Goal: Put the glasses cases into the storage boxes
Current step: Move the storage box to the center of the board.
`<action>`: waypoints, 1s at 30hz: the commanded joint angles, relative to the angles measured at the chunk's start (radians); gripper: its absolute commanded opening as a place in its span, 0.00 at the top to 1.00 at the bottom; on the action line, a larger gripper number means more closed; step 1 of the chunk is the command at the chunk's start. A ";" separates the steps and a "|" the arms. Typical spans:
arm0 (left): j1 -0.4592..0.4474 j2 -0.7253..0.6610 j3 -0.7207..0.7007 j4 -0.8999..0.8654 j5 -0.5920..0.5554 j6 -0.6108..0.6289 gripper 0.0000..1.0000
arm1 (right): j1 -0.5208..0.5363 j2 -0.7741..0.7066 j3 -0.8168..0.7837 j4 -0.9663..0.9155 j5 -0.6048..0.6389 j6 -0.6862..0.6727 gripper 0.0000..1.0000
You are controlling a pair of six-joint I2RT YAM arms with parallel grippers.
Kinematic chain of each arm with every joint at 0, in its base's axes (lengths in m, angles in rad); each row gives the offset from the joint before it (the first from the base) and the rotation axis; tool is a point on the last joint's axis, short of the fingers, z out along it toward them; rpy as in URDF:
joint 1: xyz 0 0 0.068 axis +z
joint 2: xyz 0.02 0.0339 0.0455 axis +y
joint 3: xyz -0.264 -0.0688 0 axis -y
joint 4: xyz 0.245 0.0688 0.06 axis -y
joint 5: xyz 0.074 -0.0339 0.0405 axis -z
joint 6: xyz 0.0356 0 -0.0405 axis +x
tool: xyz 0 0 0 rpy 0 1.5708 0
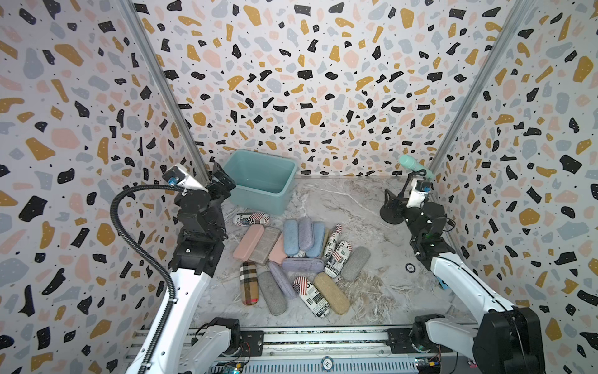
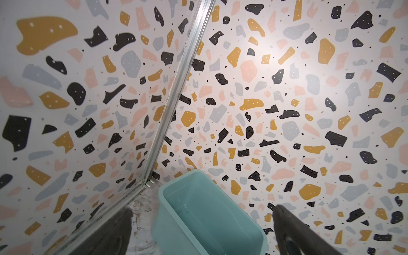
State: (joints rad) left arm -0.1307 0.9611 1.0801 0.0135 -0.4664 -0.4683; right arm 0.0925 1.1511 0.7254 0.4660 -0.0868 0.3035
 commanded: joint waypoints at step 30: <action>0.096 0.869 0.409 -0.238 0.455 -0.304 0.24 | 0.048 0.051 0.025 -0.323 -0.183 0.120 0.12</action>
State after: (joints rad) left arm -0.0345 1.7962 1.4395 -0.2409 -0.0605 -0.7582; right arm 0.1341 1.2312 0.7452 0.1631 -0.2760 0.4229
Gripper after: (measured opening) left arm 0.788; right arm 0.888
